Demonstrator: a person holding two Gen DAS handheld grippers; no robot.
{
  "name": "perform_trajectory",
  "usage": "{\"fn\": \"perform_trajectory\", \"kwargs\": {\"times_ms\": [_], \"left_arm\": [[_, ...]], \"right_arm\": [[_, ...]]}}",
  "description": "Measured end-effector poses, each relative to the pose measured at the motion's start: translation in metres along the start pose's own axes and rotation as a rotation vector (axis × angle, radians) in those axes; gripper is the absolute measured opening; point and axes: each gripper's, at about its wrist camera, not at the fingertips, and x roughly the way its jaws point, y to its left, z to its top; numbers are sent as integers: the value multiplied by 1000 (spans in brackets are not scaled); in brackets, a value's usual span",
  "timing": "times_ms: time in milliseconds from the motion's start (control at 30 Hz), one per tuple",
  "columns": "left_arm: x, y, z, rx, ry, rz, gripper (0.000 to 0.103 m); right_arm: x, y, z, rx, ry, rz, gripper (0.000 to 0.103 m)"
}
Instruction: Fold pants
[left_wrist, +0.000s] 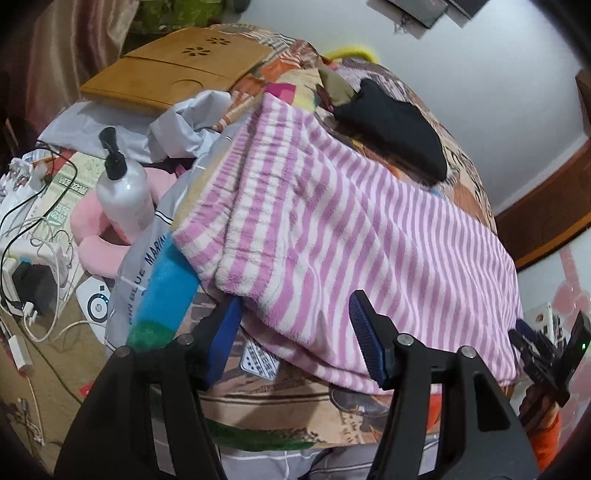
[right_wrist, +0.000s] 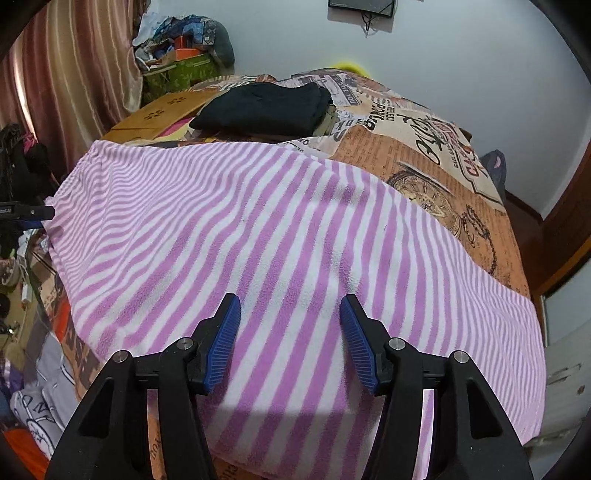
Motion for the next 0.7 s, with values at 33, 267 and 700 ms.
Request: {"fn": "perform_trajectory", "kwargs": {"times_ms": [33,267,700], "left_arm": [[0,-1,0,7,-6,21,45],[-2,-6,1,79,-58,137,10],[-4,4,9,180,-104,279,8]], "right_arm": [[0,-1,0,3,-1,3,53],[-1,-2,-3,13,-8,21,53],[-1,-4,-4,16,-5,25,54]]}}
